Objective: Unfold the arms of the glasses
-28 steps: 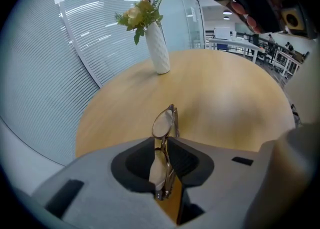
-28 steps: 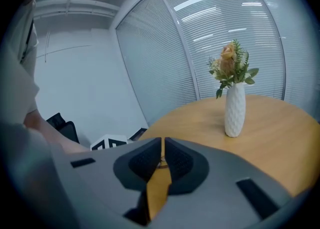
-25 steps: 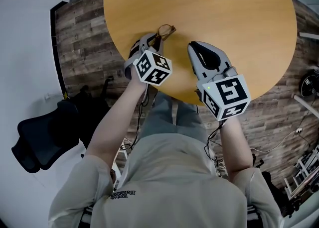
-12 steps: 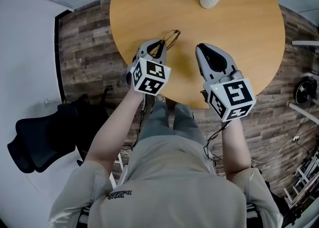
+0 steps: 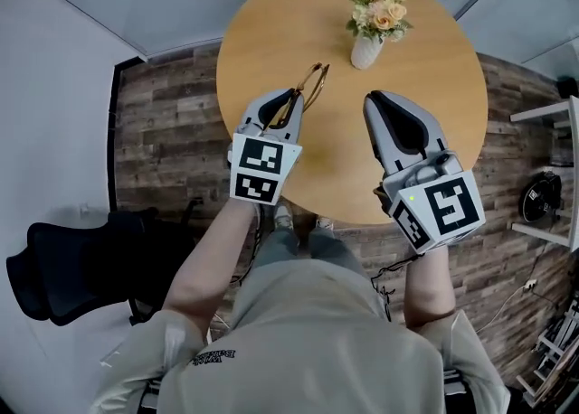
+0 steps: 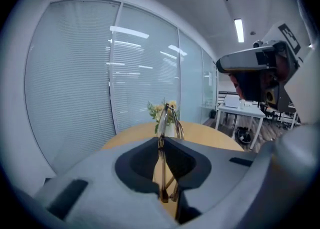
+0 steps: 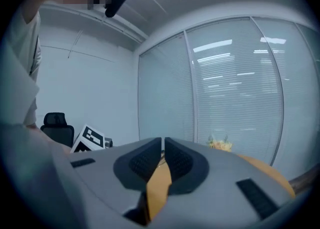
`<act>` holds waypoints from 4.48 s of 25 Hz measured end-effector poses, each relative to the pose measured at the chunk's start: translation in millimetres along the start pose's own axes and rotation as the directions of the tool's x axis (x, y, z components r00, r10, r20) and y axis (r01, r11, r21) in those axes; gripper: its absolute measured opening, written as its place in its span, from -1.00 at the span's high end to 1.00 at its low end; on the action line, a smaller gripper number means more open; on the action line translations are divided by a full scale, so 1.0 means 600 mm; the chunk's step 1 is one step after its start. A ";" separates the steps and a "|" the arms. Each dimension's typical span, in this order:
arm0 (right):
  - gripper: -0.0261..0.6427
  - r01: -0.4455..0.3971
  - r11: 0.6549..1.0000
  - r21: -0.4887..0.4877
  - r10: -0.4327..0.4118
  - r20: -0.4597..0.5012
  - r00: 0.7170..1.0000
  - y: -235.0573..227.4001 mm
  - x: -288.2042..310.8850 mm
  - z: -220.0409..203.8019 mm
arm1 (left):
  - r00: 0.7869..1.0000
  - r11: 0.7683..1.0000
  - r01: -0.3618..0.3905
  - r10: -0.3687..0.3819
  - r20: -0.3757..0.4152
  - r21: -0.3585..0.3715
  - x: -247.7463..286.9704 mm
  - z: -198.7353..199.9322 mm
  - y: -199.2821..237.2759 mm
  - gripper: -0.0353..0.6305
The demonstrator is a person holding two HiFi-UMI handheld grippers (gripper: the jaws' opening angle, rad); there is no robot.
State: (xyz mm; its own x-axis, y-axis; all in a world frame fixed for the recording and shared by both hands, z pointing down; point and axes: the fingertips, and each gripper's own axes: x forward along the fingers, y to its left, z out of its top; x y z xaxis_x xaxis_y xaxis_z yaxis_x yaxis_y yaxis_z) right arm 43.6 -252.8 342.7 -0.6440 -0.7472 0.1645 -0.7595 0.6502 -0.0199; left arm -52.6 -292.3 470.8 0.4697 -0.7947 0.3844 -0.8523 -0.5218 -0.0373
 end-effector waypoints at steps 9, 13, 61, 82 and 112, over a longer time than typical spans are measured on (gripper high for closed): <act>0.80 0.014 0.996 -0.085 -0.002 0.141 0.990 0.014 -0.044 0.138 | 0.963 0.995 -0.068 0.085 0.255 -0.073 -0.138 0.175 0.038 0.75; 0.80 0.021 0.992 -0.122 0.003 0.196 0.981 0.026 -0.063 0.187 | 0.934 0.993 -0.090 0.110 0.339 -0.074 -0.198 0.222 0.053 0.75; 0.78 -0.190 0.975 -0.115 0.216 0.307 0.927 0.167 -0.020 0.302 | 0.889 0.999 -0.041 0.045 0.455 -0.019 -0.339 0.267 -0.032 0.75; 0.78 -0.209 0.972 -0.105 0.227 0.203 0.952 0.147 -0.020 0.201 | 0.844 0.974 -0.143 0.212 0.493 -0.174 -0.363 0.274 0.047 0.75; 0.68 -0.407 0.886 -0.222 0.437 0.104 0.894 0.210 -0.054 0.151 | 0.891 0.989 -0.142 0.111 0.441 0.038 -0.326 0.272 -0.033 0.75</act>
State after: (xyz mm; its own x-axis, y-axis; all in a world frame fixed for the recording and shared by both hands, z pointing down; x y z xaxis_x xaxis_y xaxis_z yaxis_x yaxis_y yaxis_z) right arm -39.4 -159.3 245.8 -0.9167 -0.3978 0.0361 -0.3901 0.9110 0.1340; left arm -89.8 -177.3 245.9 0.4252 -0.9025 -0.0688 -0.9010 -0.4148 -0.1269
